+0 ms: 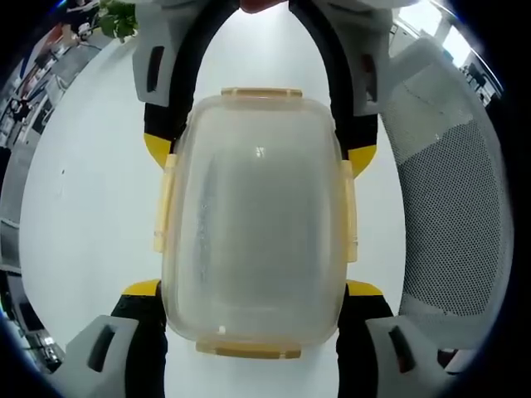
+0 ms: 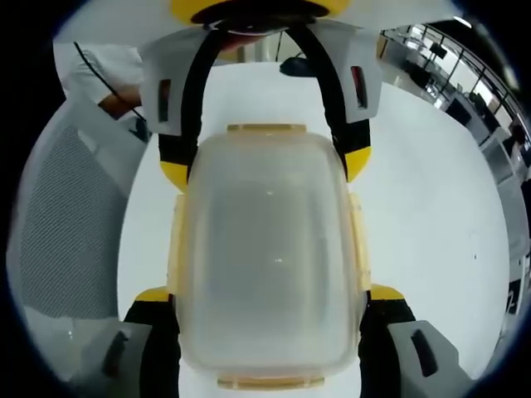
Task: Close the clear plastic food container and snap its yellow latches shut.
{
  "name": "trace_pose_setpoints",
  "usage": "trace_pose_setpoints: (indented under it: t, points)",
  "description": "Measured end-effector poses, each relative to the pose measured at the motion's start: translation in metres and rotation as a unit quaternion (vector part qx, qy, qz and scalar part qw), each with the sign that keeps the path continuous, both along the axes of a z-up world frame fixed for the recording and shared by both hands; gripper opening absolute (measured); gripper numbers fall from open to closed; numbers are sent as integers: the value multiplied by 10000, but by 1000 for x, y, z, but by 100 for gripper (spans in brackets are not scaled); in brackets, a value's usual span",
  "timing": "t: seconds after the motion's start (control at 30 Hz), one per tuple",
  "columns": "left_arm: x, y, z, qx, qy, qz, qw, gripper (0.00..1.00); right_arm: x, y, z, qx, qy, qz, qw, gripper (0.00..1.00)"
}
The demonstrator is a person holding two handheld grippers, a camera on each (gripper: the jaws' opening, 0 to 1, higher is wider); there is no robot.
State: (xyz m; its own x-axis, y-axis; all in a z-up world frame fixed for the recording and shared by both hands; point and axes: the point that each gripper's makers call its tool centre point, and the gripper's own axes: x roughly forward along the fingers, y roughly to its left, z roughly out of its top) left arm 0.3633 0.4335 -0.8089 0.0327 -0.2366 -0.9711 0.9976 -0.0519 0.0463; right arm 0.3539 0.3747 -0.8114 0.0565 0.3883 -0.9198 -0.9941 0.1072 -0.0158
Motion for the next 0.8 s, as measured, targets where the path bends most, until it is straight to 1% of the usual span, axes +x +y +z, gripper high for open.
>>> trace_pose_setpoints:
  t: [0.43, 0.8]
  points:
    - [14, -1, -1, 18, 29, -24, 10000, 86, 13, 0, -1, 37, 13, -41, 10000, 92]
    - [25, -2, -1, -4, 63, 62, 10000, 86, 25, -1, -1, 27, 19, 31, 10000, 92]
